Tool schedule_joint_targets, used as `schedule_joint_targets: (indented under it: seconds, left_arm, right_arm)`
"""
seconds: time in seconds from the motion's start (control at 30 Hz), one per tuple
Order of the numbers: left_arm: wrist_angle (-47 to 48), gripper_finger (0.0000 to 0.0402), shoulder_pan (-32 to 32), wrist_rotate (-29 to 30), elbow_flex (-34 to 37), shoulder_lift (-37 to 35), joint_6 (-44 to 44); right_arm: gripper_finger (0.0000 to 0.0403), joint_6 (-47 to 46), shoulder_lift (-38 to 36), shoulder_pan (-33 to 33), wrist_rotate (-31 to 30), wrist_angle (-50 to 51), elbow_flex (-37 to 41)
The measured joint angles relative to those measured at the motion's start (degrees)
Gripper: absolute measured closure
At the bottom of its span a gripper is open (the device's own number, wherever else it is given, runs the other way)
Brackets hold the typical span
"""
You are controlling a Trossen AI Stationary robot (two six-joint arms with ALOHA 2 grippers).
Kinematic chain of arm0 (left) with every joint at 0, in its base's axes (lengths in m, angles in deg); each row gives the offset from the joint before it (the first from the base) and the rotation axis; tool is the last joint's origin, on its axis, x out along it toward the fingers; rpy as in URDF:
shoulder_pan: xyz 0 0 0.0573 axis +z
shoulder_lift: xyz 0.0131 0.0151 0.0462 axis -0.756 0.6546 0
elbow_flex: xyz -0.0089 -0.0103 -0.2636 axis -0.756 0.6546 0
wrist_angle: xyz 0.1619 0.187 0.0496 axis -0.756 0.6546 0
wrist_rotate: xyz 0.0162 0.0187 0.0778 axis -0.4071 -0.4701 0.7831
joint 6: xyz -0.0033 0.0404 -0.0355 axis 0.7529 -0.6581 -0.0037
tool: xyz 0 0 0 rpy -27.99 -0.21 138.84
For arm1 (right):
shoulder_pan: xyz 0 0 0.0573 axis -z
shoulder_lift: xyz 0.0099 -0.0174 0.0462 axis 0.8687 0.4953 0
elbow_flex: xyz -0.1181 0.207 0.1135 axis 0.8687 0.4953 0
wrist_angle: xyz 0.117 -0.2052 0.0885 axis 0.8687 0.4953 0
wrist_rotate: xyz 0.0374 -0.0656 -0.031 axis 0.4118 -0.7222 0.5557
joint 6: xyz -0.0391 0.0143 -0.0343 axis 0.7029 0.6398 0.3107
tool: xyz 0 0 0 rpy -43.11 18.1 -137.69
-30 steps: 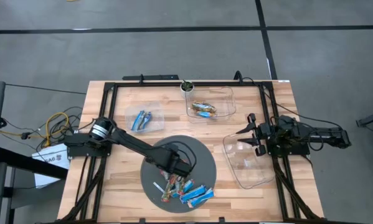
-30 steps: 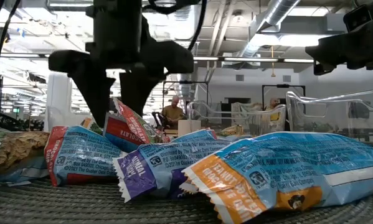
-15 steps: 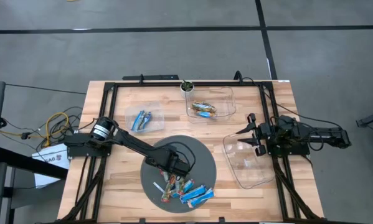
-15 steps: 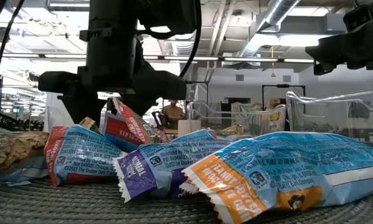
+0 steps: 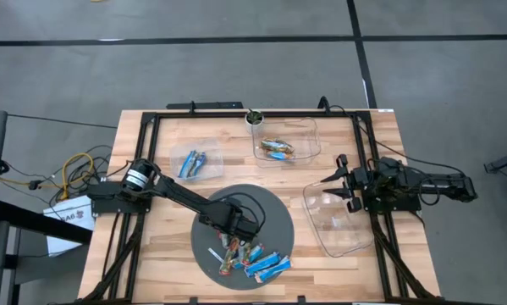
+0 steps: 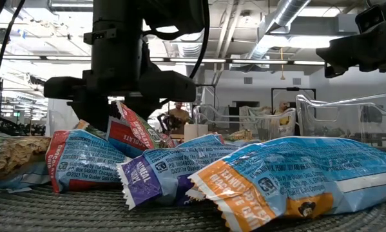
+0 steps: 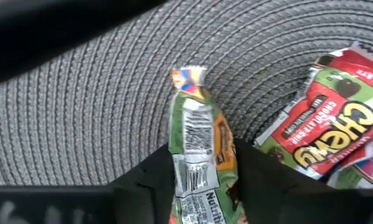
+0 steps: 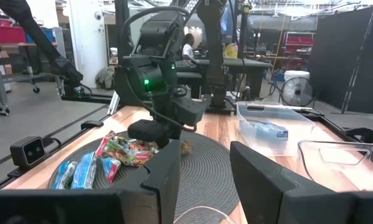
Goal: Pick and place Granola Bars by type
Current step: Put the yellow granola bar into the top transparent bin
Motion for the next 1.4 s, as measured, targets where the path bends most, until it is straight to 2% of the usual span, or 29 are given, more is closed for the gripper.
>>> schedule_joint_targets:
  seconds: [0.2, 0.4, 0.53, 0.8, 1.07, 1.2, 1.4]
  left_arm:
    - [-1.02, 0.031, -0.08, 1.52, 0.02, -0.24, -1.57]
    - [-0.46, 0.0317, -0.15, 6.61, -3.69, -0.85, -5.39]
    - [0.18, 0.0318, -0.24, 13.07, -7.69, -1.2, -11.12]
    - [0.95, 0.0318, 1.23, 31.67, -15.61, -1.31, -30.21]
    - [0.06, 0.0318, 4.29, 47.7, -21.5, -1.31, -49.12]
    - [-0.83, 0.0318, 6.71, 52.88, -22.45, -1.35, -59.81]
    - [-2.83, 0.0318, 11.31, 53.98, -22.45, -1.36, -75.31]
  right_arm:
    - [0.0268, 0.0, 0.0, -0.01, 0.0, 0.0, 0.0]
    - [0.027, 0.0, 0.0, 0.01, 0.0, 0.0, 0.0]
    - [0.0268, 0.0, -0.01, 0.01, 0.0, 0.0, 0.0]
    - [0.027, 0.0, -0.02, 0.0, 0.0, 0.0, 0.0]
    - [0.027, 0.0, -0.02, 0.0, 0.0, 0.0, 0.0]
    - [0.0269, 0.0, 0.0, 0.0, 0.0, 0.0, 0.0]
    - [0.027, 0.0, -0.02, 0.01, 0.0, 0.0, 0.0]
